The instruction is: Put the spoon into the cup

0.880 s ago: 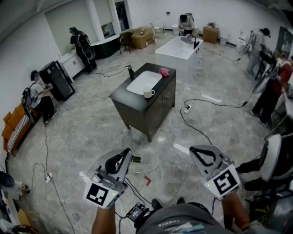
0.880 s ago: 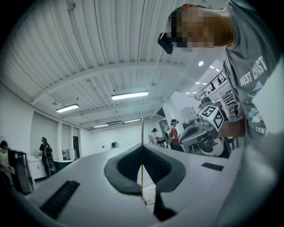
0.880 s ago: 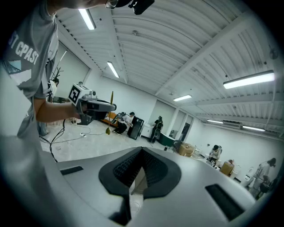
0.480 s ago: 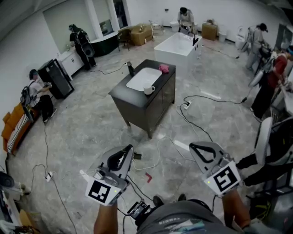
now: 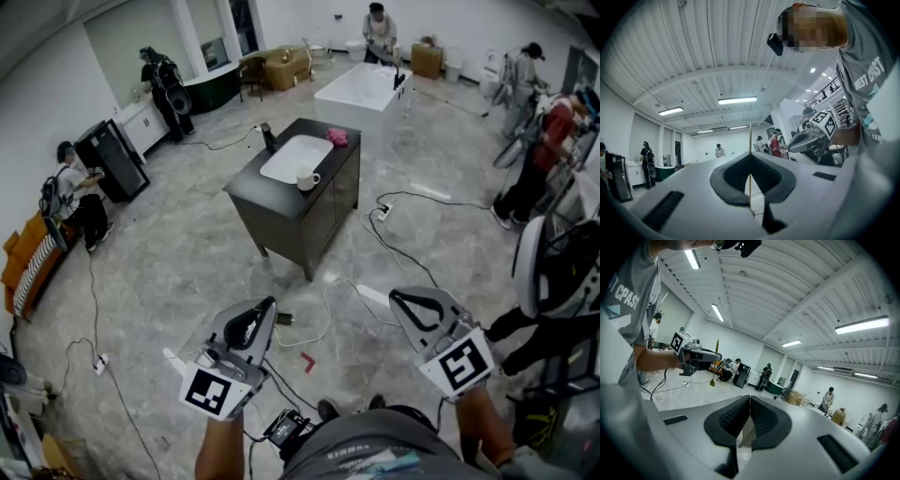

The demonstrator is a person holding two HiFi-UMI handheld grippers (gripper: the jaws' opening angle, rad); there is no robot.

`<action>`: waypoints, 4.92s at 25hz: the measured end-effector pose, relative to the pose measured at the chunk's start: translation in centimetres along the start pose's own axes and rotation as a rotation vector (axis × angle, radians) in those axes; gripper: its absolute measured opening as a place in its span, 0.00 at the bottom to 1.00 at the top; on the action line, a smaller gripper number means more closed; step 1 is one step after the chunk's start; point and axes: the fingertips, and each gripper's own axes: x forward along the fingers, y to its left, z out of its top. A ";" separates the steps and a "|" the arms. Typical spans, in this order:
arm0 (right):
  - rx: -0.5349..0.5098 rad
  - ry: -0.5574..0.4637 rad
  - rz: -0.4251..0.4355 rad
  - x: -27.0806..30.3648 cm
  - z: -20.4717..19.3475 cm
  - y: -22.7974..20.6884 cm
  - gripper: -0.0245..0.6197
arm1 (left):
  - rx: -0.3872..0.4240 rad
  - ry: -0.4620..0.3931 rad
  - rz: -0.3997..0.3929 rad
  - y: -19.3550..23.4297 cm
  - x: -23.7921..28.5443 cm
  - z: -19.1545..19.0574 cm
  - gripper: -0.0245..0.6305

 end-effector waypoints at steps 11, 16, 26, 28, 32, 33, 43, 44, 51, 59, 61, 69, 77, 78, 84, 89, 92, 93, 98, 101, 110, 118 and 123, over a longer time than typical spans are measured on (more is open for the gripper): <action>-0.013 0.039 -0.032 2.4 0.0 -0.4 0.09 | -0.023 -0.017 -0.057 2.4 1.7 -1.3 0.04; -0.002 0.043 -0.029 3.1 -1.5 -2.6 0.09 | -0.037 -0.006 -0.067 2.6 4.6 -2.1 0.04; 0.026 0.004 0.019 5.2 -4.6 -9.1 0.09 | -0.011 0.044 -0.018 3.2 11.2 -2.9 0.04; 0.034 -0.006 0.024 5.3 -5.3 -11.0 0.09 | -0.005 0.047 -0.011 3.0 13.1 -2.9 0.04; 0.034 -0.020 0.037 5.5 -6.9 -14.8 0.09 | 0.007 0.058 0.009 2.6 16.8 -2.9 0.04; 0.035 -0.023 0.043 5.6 -7.3 -15.6 0.09 | 0.011 0.061 0.015 2.6 17.7 -2.9 0.04; 0.048 -0.053 0.079 5.0 -10.2 -20.6 0.09 | 0.001 0.105 0.061 1.5 23.3 -4.1 0.04; 0.052 -0.046 0.085 5.1 -10.6 -20.7 0.09 | -0.006 0.108 0.058 1.5 23.9 -4.3 0.04; 0.070 -0.019 0.119 6.8 -12.3 -21.5 0.09 | 0.022 0.128 0.020 2.2 27.4 -4.2 0.04; 0.063 0.008 0.087 10.0 -13.3 -23.6 0.09 | 0.007 0.101 0.009 5.7 29.6 -5.8 0.04; 0.054 0.019 0.076 11.1 -13.2 -24.6 0.09 | 0.002 0.091 0.002 7.0 30.4 -6.1 0.04; 0.041 0.053 0.054 17.3 -12.0 -25.7 0.09 | -0.017 0.070 -0.030 13.3 32.0 -7.7 0.04; 0.033 0.087 0.011 23.4 -11.0 -26.9 0.09 | -0.066 0.059 -0.068 19.5 33.3 -10.7 0.04; 0.031 0.090 0.008 24.2 -10.9 -27.1 0.09 | -0.070 0.054 -0.070 20.2 33.6 -11.0 0.04; 0.028 0.097 0.023 27.4 -10.4 -27.5 0.09 | -0.111 0.049 -0.068 23.1 35.0 -12.2 0.04; 0.031 0.098 0.032 29.0 -11.5 -30.0 0.09 | -0.116 0.075 -0.064 24.3 37.3 -13.8 0.04; 0.046 0.093 0.051 30.2 -13.1 -32.0 0.09 | -0.116 0.104 -0.044 24.9 39.4 -15.1 0.04; 0.050 0.089 0.061 30.6 -13.5 -32.8 0.09 | -0.117 0.113 -0.033 25.2 40.2 -15.3 0.04; 0.058 0.059 0.109 32.3 -15.2 -37.6 0.09 | -0.119 0.155 0.021 26.0 44.7 -16.4 0.04; 0.053 0.033 0.136 33.2 -16.2 -40.4 0.09 | -0.112 0.160 0.056 26.5 47.6 -16.8 0.04; 0.070 -0.011 0.214 34.9 -18.1 -45.4 0.09 | -0.100 0.183 0.121 26.9 53.5 -17.1 0.04; 0.082 -0.008 0.248 36.9 -19.0 -46.0 0.09 | -0.084 0.194 0.127 28.1 55.3 -17.6 0.04; 0.074 0.011 0.248 39.6 -19.1 -45.8 0.09 | -0.108 0.201 0.135 31.3 55.2 -19.6 0.04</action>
